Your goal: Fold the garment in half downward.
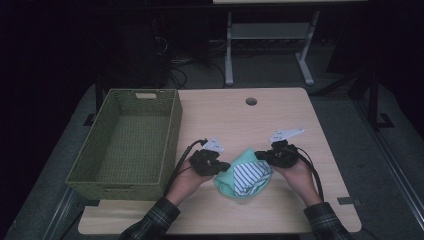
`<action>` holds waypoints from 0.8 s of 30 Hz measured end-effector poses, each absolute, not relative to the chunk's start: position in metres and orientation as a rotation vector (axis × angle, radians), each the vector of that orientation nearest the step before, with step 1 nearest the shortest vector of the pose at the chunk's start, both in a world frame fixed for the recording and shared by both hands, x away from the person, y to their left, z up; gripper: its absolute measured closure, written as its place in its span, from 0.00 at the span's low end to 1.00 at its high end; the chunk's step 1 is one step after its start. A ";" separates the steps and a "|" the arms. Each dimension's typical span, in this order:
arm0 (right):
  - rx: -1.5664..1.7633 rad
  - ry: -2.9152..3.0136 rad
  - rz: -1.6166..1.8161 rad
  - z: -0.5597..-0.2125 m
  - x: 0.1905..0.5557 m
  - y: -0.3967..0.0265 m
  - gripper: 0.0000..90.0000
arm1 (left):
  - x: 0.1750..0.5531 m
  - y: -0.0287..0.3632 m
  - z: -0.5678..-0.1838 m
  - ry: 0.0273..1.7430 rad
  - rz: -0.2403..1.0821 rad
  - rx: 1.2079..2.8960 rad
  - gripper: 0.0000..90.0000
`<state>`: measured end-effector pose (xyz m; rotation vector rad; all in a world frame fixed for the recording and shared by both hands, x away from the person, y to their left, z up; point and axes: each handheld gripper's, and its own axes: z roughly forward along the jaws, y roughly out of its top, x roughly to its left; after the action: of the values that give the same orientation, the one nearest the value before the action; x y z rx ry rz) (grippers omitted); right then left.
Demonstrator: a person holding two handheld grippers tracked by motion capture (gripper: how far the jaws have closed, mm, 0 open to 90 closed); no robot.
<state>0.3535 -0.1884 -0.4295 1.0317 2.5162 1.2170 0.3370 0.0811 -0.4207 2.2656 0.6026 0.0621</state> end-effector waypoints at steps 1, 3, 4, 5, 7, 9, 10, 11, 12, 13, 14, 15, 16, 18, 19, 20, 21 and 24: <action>1.032 2.516 1.217 -0.429 0.353 -0.188 1.00 | 0.338 0.082 -0.420 0.598 0.061 2.272 0.99; 1.011 2.514 1.239 -0.430 0.357 -0.183 1.00 | 0.338 0.080 -0.421 0.604 0.063 2.269 0.99; 1.017 2.529 1.239 -0.431 0.360 -0.176 1.00 | 0.338 0.079 -0.424 0.609 0.061 2.281 0.99; 1.017 2.529 1.239 -0.431 0.360 -0.176 1.00 | 0.338 0.079 -0.424 0.609 0.061 2.281 0.99; 1.003 2.536 1.246 -0.433 0.363 -0.170 1.00 | 0.338 0.078 -0.428 0.612 0.057 2.294 0.99; 0.980 2.551 1.239 -0.435 0.366 -0.165 1.00 | 0.339 0.079 -0.431 0.607 0.069 2.315 0.99; 0.990 2.555 1.242 -0.436 0.367 -0.162 1.00 | 0.341 0.080 -0.431 0.594 0.070 2.336 0.99; 0.972 2.558 1.241 -0.438 0.369 -0.160 1.00 | 0.341 0.080 -0.433 0.596 0.068 2.335 0.99; 0.977 2.564 1.233 -0.439 0.370 -0.157 1.00 | 0.341 0.079 -0.434 0.602 0.069 2.335 0.99; 0.973 2.566 1.233 -0.441 0.371 -0.155 1.00 | 0.341 0.079 -0.435 0.602 0.072 2.344 0.99; 0.976 2.580 1.224 -0.446 0.372 -0.152 1.00 | 0.341 0.078 -0.436 0.594 0.069 2.355 0.99; 0.976 2.580 1.224 -0.446 0.372 -0.152 1.00 | 0.341 0.078 -0.437 0.592 0.069 2.362 0.99; 0.978 2.585 1.213 -0.448 0.373 -0.151 1.00 | 0.340 0.076 -0.438 0.600 0.068 2.357 0.99; 0.973 2.597 1.190 -0.453 0.375 -0.150 1.00 | 0.340 0.076 -0.441 0.593 0.062 2.379 0.99; 0.983 2.604 1.177 -0.457 0.376 -0.149 1.00 | 0.340 0.074 -0.443 0.587 0.064 2.390 0.99; 0.983 2.604 1.177 -0.457 0.376 -0.149 1.00 | 0.340 0.074 -0.443 0.587 0.064 2.390 0.99; 0.984 2.606 1.171 -0.458 0.376 -0.149 1.00 | 0.339 0.074 -0.444 0.586 0.064 2.399 0.99; 0.994 2.617 1.146 -0.464 0.376 -0.148 1.00 | 0.340 0.072 -0.448 0.583 0.064 2.418 0.99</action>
<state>0.3759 -0.1484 -0.4637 0.9941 2.6169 1.1457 0.3396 0.0723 -0.4482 2.4183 0.5825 0.0637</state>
